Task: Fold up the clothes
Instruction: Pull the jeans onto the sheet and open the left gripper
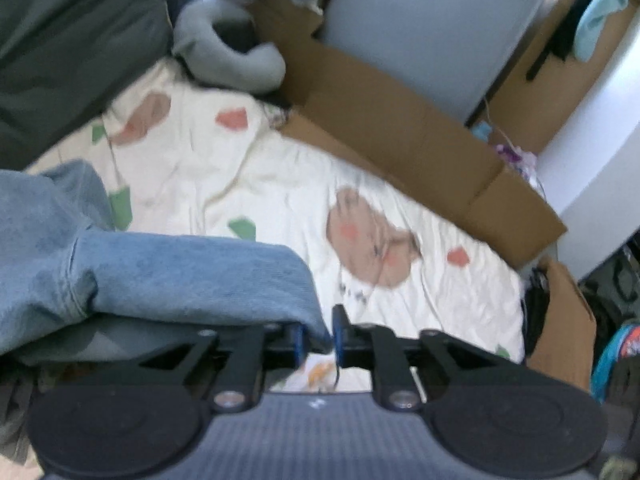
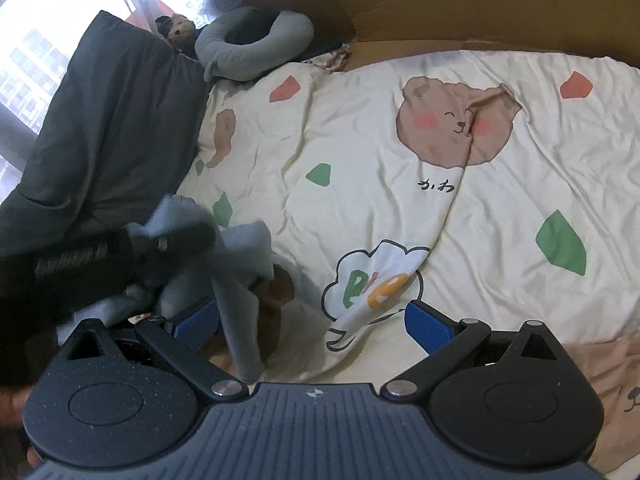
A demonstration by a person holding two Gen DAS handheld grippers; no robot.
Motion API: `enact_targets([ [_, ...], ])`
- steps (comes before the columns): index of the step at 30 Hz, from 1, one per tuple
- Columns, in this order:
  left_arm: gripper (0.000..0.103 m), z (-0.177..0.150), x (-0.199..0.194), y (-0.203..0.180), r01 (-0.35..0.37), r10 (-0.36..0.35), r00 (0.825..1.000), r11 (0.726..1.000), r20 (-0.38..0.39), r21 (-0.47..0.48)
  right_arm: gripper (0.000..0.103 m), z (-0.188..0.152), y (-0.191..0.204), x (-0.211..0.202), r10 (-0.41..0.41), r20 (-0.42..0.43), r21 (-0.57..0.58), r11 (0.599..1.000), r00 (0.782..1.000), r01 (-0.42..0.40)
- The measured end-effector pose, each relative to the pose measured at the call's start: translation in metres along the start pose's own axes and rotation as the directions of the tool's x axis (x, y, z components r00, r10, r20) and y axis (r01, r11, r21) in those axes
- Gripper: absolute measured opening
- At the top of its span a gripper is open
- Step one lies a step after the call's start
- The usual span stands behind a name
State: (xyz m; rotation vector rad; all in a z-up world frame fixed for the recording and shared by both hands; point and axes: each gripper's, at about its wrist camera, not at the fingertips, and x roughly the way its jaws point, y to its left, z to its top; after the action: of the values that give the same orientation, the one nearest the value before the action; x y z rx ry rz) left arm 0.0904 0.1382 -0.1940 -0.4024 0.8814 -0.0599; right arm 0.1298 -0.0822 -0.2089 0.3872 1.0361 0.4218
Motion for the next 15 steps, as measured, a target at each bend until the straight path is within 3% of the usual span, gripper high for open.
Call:
enact_targets([
  [3, 0.040, -0.006, -0.013, 0.007, -0.007, 0.008, 1.000, 1.000, -0.018, 0.022, 0.102, 0.000, 0.000, -0.001, 0.002, 0.007, 0.003, 1.000, 1.000, -0.002],
  [5, 0.056, -0.007, -0.026, 0.016, -0.030, 0.030, 1.000, 0.999, -0.001, 0.014, 0.102, 0.000, 0.000, -0.001, 0.007, 0.008, 0.005, 1.000, 1.000, -0.007],
  [7, 0.063, -0.007, -0.040, 0.027, -0.065, 0.065, 0.998, 0.998, 0.023, -0.002, 0.102, 0.000, 0.003, -0.001, 0.016, 0.004, -0.005, 1.000, 1.000, -0.016],
  [15, 0.072, -0.001, -0.083, 0.089, -0.241, 0.242, 0.969, 0.970, 0.043, -0.043, 0.102, -0.007, 0.014, 0.000, 0.041, -0.021, -0.038, 0.998, 0.999, -0.042],
])
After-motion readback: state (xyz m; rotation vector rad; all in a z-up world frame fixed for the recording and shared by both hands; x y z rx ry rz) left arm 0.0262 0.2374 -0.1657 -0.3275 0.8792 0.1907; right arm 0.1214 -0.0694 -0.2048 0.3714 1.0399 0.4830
